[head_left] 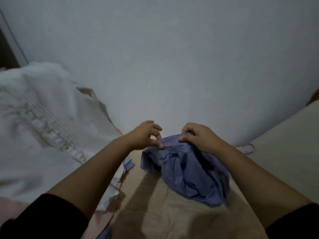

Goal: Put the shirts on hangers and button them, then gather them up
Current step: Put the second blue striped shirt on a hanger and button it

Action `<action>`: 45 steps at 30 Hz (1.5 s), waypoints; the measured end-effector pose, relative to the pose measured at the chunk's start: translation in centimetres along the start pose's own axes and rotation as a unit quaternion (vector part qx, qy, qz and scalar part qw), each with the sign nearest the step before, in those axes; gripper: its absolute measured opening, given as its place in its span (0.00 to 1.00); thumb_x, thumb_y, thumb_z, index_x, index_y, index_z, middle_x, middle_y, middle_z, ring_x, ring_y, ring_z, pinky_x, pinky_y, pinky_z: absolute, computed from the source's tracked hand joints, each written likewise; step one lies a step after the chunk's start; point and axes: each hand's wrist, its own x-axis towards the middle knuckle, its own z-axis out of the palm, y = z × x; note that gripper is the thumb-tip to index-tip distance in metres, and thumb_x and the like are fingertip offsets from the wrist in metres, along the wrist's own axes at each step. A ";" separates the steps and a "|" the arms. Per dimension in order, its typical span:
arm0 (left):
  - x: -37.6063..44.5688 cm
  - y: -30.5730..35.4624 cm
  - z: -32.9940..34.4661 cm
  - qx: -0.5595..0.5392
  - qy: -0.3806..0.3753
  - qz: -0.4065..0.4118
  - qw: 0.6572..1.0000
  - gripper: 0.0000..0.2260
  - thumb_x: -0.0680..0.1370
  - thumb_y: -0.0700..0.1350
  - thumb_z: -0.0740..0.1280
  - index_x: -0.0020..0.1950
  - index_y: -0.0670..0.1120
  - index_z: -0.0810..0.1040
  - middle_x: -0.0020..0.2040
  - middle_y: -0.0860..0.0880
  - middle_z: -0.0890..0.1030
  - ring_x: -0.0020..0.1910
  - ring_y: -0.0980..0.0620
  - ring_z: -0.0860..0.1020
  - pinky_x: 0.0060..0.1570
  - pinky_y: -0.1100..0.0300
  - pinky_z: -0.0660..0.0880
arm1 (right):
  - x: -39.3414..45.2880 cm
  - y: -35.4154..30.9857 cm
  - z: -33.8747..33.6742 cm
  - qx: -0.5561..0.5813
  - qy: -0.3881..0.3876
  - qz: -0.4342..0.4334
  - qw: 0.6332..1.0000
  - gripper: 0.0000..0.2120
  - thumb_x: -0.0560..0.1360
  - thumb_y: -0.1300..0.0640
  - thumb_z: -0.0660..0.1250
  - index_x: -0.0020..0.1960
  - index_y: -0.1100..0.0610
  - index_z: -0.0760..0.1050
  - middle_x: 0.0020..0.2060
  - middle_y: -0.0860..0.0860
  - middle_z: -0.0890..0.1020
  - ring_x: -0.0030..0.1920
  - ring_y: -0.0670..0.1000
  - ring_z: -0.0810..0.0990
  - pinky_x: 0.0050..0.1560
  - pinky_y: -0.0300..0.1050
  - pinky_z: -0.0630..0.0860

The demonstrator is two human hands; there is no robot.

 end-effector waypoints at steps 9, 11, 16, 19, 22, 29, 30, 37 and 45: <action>-0.3 10.7 -7.5 -0.141 0.087 0.037 0.986 0.03 0.77 0.48 0.69 0.45 0.50 0.78 0.42 0.55 0.80 0.42 0.59 0.77 0.43 0.66 0.72 | -5.0 -7.7 -11.4 0.007 -0.007 -0.011 1.000 0.16 0.78 0.64 0.61 0.44 0.47 0.82 0.46 0.45 0.83 0.48 0.44 0.80 0.50 0.34 0.76; -0.7 12.5 -8.7 -0.162 0.105 0.056 0.980 0.03 0.77 0.48 0.68 0.44 0.51 0.78 0.42 0.54 0.81 0.42 0.58 0.78 0.45 0.64 0.74 | -5.8 -8.6 -13.1 0.008 -0.013 0.000 1.000 0.18 0.78 0.67 0.58 0.43 0.50 0.82 0.42 0.45 0.84 0.44 0.45 0.80 0.48 0.38 0.75; -1.4 15.5 -9.8 -0.183 0.125 0.104 0.970 0.02 0.78 0.47 0.67 0.47 0.51 0.78 0.47 0.44 0.83 0.46 0.47 0.82 0.50 0.52 0.77 | -7.2 -9.8 -15.8 0.034 0.014 -0.001 0.999 0.21 0.78 0.70 0.54 0.40 0.54 0.82 0.45 0.53 0.84 0.48 0.55 0.80 0.50 0.49 0.76; -1.5 15.8 -9.2 -0.203 0.084 0.102 0.970 0.05 0.77 0.45 0.69 0.52 0.52 0.78 0.50 0.42 0.84 0.50 0.44 0.82 0.55 0.49 0.78 | -8.0 -10.1 -17.2 0.006 0.032 0.000 0.999 0.23 0.77 0.73 0.53 0.38 0.54 0.82 0.43 0.51 0.83 0.48 0.52 0.80 0.50 0.40 0.77; -1.5 15.8 -7.2 -0.232 0.024 0.098 0.967 0.12 0.74 0.43 0.72 0.56 0.53 0.78 0.53 0.44 0.84 0.53 0.46 0.82 0.58 0.49 0.77 | -8.7 -10.2 -18.8 -0.048 0.068 0.004 0.997 0.26 0.73 0.75 0.52 0.35 0.52 0.81 0.41 0.47 0.82 0.48 0.50 0.79 0.50 0.38 0.75; -1.0 16.0 -2.8 -0.242 -0.050 0.090 0.965 0.16 0.72 0.42 0.75 0.59 0.48 0.80 0.54 0.51 0.84 0.53 0.53 0.82 0.60 0.52 0.76 | -10.5 -9.7 -21.5 -0.191 0.070 0.035 0.978 0.24 0.72 0.74 0.54 0.42 0.50 0.82 0.42 0.43 0.80 0.47 0.43 0.77 0.50 0.33 0.72; -1.0 15.7 -2.3 -0.247 -0.051 0.085 0.964 0.17 0.72 0.43 0.75 0.60 0.47 0.80 0.54 0.50 0.84 0.54 0.52 0.82 0.60 0.51 0.76 | -10.9 -9.6 -22.0 -0.191 0.052 0.036 0.980 0.24 0.73 0.73 0.56 0.43 0.49 0.83 0.44 0.43 0.82 0.49 0.45 0.78 0.53 0.37 0.73; -1.3 15.0 -2.5 -0.303 0.019 0.084 0.949 0.20 0.74 0.39 0.72 0.62 0.56 0.76 0.55 0.45 0.83 0.54 0.47 0.82 0.59 0.47 0.77 | -12.6 -9.2 -23.3 -0.220 -0.006 0.031 0.975 0.15 0.71 0.64 0.71 0.51 0.47 0.81 0.34 0.32 0.81 0.39 0.32 0.78 0.40 0.26 0.68; -4.8 17.8 -9.7 -0.109 0.090 0.178 0.974 0.19 0.77 0.42 0.69 0.59 0.66 0.74 0.55 0.70 0.77 0.58 0.71 0.74 0.61 0.73 0.66 | -13.0 -10.1 -24.5 -0.296 0.074 0.038 0.951 0.17 0.74 0.57 0.68 0.63 0.51 0.76 0.40 0.43 0.71 0.40 0.42 0.69 0.39 0.31 0.64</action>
